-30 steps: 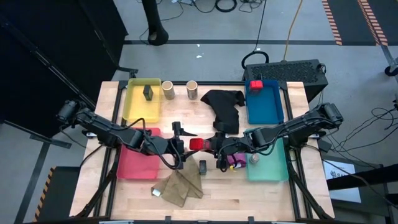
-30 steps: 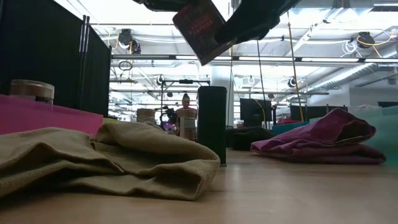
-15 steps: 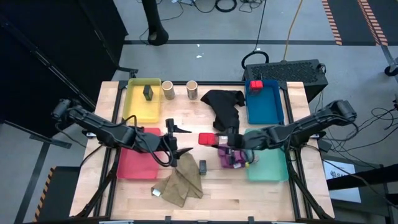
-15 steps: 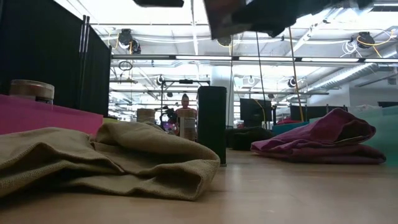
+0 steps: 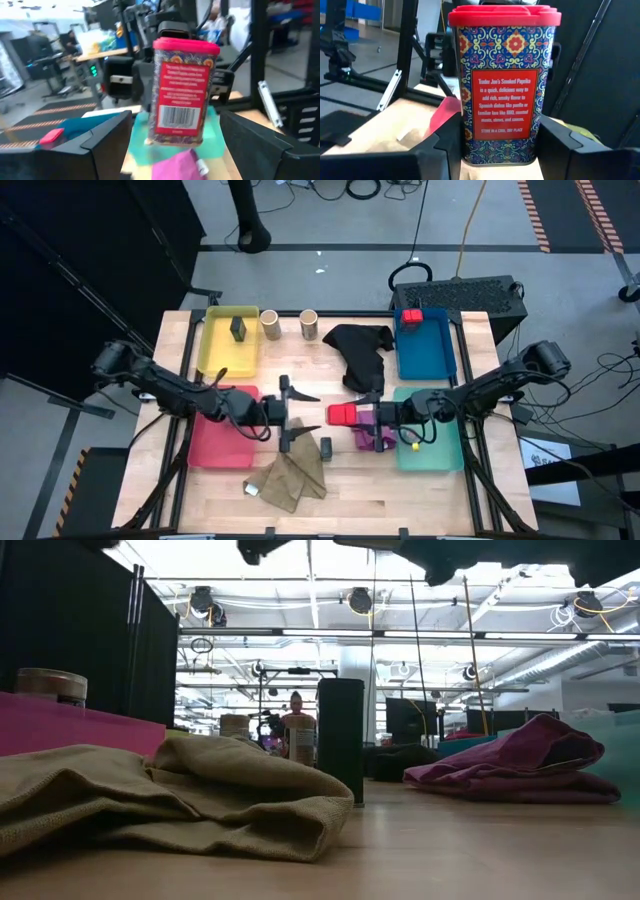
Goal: Sort spices by type
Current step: Put the red seasoning can into the dark blue bin
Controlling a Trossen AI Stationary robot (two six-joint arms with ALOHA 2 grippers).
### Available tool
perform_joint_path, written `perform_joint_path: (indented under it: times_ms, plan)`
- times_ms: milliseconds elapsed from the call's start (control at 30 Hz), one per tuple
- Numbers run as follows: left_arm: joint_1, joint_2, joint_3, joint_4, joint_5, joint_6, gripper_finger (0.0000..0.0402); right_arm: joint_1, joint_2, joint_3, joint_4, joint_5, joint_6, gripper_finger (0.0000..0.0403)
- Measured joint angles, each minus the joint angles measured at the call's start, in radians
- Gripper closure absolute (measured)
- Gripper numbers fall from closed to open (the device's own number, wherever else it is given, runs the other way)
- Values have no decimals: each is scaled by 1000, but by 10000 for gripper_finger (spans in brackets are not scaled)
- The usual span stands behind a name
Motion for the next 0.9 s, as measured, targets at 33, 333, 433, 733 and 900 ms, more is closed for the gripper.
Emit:
perform_joint_path:
  times_ms: [33,333,433,733,900]
  plan:
    - [8,21,0,34,19,2,94,0,5,0,9,-1,-2,236]
    - [70,132,30,143,106,0,94,-1,10,0,6,2,0,236]
    - [86,159,49,159,158,-1,94,-2,10,0,4,3,3,236]
    - [94,203,88,159,211,7,117,-3,10,0,-10,2,4,236]
    - [86,204,88,150,186,37,192,-3,10,0,-24,9,19,209]
